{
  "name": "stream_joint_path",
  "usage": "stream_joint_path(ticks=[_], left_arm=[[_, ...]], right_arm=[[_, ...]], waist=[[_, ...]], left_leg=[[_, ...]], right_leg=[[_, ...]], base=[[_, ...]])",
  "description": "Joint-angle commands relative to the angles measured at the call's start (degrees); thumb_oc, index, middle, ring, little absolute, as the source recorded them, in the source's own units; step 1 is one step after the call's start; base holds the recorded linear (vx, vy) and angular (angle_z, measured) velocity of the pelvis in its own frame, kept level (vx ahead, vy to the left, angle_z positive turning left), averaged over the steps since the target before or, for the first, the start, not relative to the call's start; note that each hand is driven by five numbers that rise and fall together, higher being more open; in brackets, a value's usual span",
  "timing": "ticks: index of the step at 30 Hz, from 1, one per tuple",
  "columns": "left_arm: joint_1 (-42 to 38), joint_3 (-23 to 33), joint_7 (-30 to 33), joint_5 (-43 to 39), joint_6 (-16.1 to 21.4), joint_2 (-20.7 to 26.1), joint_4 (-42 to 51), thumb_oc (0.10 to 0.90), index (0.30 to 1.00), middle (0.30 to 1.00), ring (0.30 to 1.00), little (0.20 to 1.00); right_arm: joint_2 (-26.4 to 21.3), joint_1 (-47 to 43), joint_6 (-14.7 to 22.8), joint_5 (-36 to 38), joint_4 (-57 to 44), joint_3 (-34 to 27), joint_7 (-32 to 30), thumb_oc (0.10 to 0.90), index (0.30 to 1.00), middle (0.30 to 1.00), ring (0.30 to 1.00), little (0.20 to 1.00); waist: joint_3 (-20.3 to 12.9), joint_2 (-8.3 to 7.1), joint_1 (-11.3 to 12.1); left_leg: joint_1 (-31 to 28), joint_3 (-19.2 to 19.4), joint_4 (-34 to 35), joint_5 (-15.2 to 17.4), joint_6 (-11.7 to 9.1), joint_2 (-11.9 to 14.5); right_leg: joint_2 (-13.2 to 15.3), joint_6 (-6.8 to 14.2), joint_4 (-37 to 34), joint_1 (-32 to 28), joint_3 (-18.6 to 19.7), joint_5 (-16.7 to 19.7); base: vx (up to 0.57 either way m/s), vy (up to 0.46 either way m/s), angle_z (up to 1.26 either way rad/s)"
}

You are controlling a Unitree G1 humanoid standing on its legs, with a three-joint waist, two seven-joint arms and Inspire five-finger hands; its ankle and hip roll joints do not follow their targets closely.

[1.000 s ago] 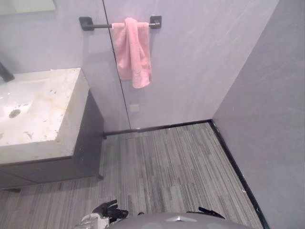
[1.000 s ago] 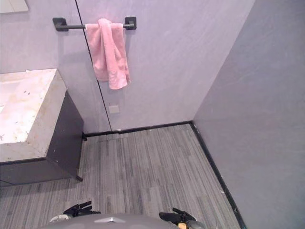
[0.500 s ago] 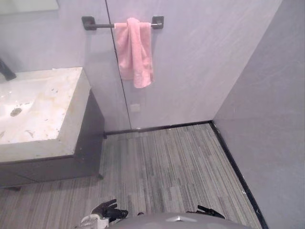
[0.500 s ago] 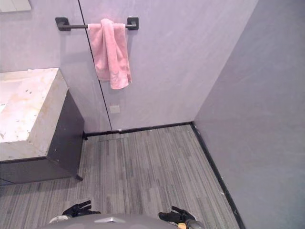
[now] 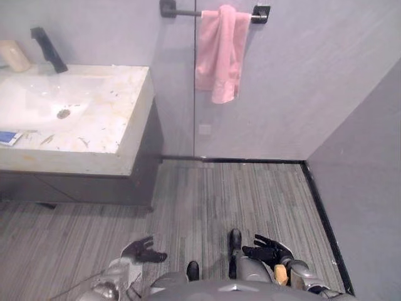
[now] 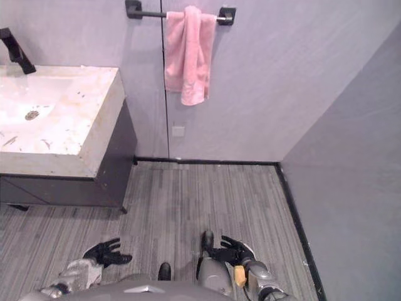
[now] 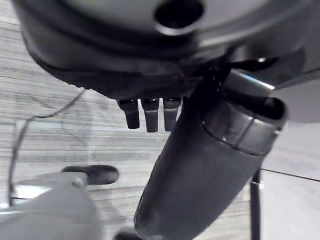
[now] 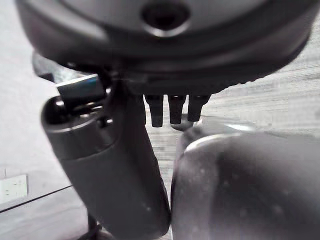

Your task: Organize the bathroom.

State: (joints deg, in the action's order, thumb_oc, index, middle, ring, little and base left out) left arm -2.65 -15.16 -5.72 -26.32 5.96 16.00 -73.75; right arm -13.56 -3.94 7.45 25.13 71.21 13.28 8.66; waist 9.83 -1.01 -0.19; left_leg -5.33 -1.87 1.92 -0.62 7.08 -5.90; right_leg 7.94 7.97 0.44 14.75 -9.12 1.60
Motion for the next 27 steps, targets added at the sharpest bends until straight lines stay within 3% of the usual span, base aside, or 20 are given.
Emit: stream_joint_path(ticks=[1, 6, 10, 12, 13, 14, 15, 18, 19, 21, 22, 23, 25, 27], left_arm=[[-0.9, 1.7, 0.6, 3.2, 2.0, 1.4, 0.9, 0.8, 0.9, 0.9, 0.9, 0.9], [-0.1, 2.6, 1.9, 3.7, 3.9, 0.1, 0.1, 0.8, 0.9, 0.9, 0.9, 0.9], [1.0, 3.1, 2.4, 2.7, 6.0, -0.5, 0.7, 0.8, 0.9, 0.9, 0.9, 0.9], [1.2, 3.3, 2.7, 2.9, 6.3, -0.7, 0.9, 0.8, 0.9, 0.9, 0.9, 0.9], [1.1, 3.4, 2.7, 3.4, 6.7, -0.8, 1.0, 0.8, 0.9, 0.9, 0.9, 0.9], [1.0, 3.4, 2.8, 3.6, 6.9, -0.8, 1.0, 0.8, 0.9, 0.9, 0.9, 0.9], [0.6, 3.4, 3.1, 3.4, 7.2, -0.9, 1.0, 0.8, 0.9, 0.9, 0.9, 0.9], [-0.5, 3.6, 3.6, 2.5, 6.9, -0.6, 1.9, 0.8, 0.9, 0.9, 0.9, 0.9], [-0.8, 3.7, 3.6, 2.3, 7.0, -0.5, 2.1, 0.8, 0.9, 0.9, 0.9, 0.9], [-1.2, 3.6, 3.6, 1.6, 7.0, -0.4, 2.4, 0.8, 0.9, 0.9, 0.9, 0.9], [-1.5, 3.8, 3.8, 0.7, 7.5, -0.3, 2.7, 0.8, 0.9, 0.9, 0.9, 0.9], [-1.5, 3.8, 3.8, 0.7, 7.5, -0.3, 2.7, 0.8, 0.9, 0.9, 0.9, 0.9], [-1.9, 3.9, 5.4, 1.1, 7.1, -0.2, 3.4, 0.8, 0.9, 0.9, 0.9, 0.9], [-2.6, 3.8, 7.3, 1.6, 5.1, -0.4, 3.8, 0.8, 0.9, 0.9, 0.9, 0.9]], right_arm=[[-1.7, 2.5, -2.9, -2.6, 1.5, 2.1, 1.5, 0.8, 0.9, 0.9, 0.9, 0.9], [-0.5, 3.8, -4.8, -3.5, 4.4, 2.9, 1.0, 0.8, 0.9, 0.9, 0.9, 0.9], [-0.3, 4.2, -3.7, -4.3, 3.9, 3.3, 1.0, 0.8, 0.9, 0.9, 0.9, 0.9], [-0.5, 4.0, -3.2, -2.5, 3.2, 3.3, 1.0, 0.8, 0.9, 0.9, 0.9, 0.9], [-0.7, 3.7, -2.8, -2.0, 2.6, 3.1, 1.0, 0.8, 0.9, 0.9, 0.9, 0.9], [-0.8, 3.6, -2.7, -2.0, 2.4, 3.0, 1.0, 0.8, 0.9, 0.9, 0.9, 0.9], [-1.3, 3.3, -2.0, -2.1, 1.8, 3.1, 1.4, 0.8, 0.9, 0.9, 0.9, 0.9], [-2.3, 3.2, -1.9, -3.7, 0.3, 3.5, 1.1, 0.8, 0.9, 0.9, 0.9, 0.9], [-2.5, 3.2, -2.0, -3.8, 0.2, 3.5, 1.0, 0.8, 0.9, 0.9, 0.9, 0.9], [-2.7, 3.0, -2.2, -3.8, 0.4, 3.4, 0.6, 0.8, 0.9, 0.9, 0.9, 0.9], [-2.9, 2.5, -2.0, -4.5, 1.3, 2.8, 0.1, 0.8, 0.9, 0.9, 0.9, 0.9], [-2.9, 2.5, -2.0, -4.5, 1.3, 2.8, 0.1, 0.8, 0.9, 0.9, 0.9, 0.9], [-3.4, 2.2, -0.8, -5.4, 2.1, 2.6, 0.0, 0.8, 0.9, 0.9, 0.9, 0.9], [-3.9, 2.5, 0.1, -4.4, 1.4, 2.6, -0.2, 0.8, 0.9, 0.9, 0.9, 0.9]], waist=[[0.2, -1.9, -1.3], [-2.4, -2.15, -2.7], [-4.4, -1.84, -3.0], [-4.8, -1.6, -3.1], [-4.8, -1.66, -2.9], [-4.7, -1.67, -2.9], [-4.3, -1.83, -2.8], [-3.1, -2.22, -2.6], [-2.9, -2.26, -2.5], [-2.5, -2.21, -2.5], [-2.5, -1.72, -2.5], [-2.5, -1.72, -2.5], [-3.0, -0.38, -2.9], [-2.9, 0.33, -3.0]], left_leg=[[-4.6, -1.9, -1.6, 7.3, -1.5, 0.3], [-7.4, -2.9, -2.2, 9.0, -3.0, 2.3], [-7.6, -2.5, -5.5, 9.5, -4.8, 3.9], [-5.9, -2.1, -10.2, 6.4, -6.1, 4.8], [-3.3, -1.2, -15.8, 3.4, -7.1, 5.1], [-2.4, -1.0, -17.3, 2.7, -7.3, 5.2], [1.7, 0.6, -25.8, 0.1, -8.1, 5.4], [9.4, 2.7, -37.3, -0.5, -8.0, 6.2], [9.9, 3.0, -37.5, -0.2, -7.9, 6.4], [10.0, 3.7, -35.3, 0.5, -7.5, 6.9], [8.0, 4.9, -25.8, 0.0, -7.1, 8.5], [8.0, 4.9, -25.8, 0.0, -7.1, 8.5], [4.6, 6.8, -7.7, -3.3, -8.5, 11.7], [4.2, 8.1, -0.3, -6.6, -10.5, 13.7]], right_leg=[[-1.5, 0.3, -2.5, -1.8, 2.2, 11.3], [-2.4, -0.9, -1.5, -6.5, 4.1, 9.6], [-3.7, -2.9, -2.1, -8.8, 5.2, 7.4], [-4.5, -4.1, -2.6, -9.8, 5.1, 6.5], [-4.9, -5.0, -3.3, -10.9, 4.9, 5.8], [-5.0, -5.3, -3.4, -11.3, 4.8, 5.7], [-5.1, -6.4, -3.8, -12.8, 4.6, 4.8], [-4.7, -7.9, -3.3, -14.6, 3.7, 3.6], [-4.5, -7.9, -3.3, -14.9, 3.6, 3.5], [-4.4, -7.8, -3.2, -15.7, 3.6, 3.1], [-4.8, -7.4, -3.0, -17.2, 4.0, 1.8], [-4.8, -7.4, -3.0, -17.2, 4.0, 1.8], [-5.7, -6.8, -3.6, -19.6, 3.9, 0.2], [-6.0, -6.4, -4.7, -21.5, 3.2, -0.4]], base=[[0.4, -0.208, -0.13], [0.33, -0.182, 0.4], [0.33, -0.21, 0.21], [0.18, -0.159, -0.31], [0.09, -0.115, -0.41], [0.14, -0.179, -0.46], [0.12, -0.165, -0.35], [0.1, -0.121, -0.17], [0.1, -0.058, -0.03], [0.12, 0.01, 0.08], [0.14, 0.032, 0.04], [0.22, 0.077, 0.06], [0.26, 0.122, 0.19], [0.23, 0.119, 0.22]])
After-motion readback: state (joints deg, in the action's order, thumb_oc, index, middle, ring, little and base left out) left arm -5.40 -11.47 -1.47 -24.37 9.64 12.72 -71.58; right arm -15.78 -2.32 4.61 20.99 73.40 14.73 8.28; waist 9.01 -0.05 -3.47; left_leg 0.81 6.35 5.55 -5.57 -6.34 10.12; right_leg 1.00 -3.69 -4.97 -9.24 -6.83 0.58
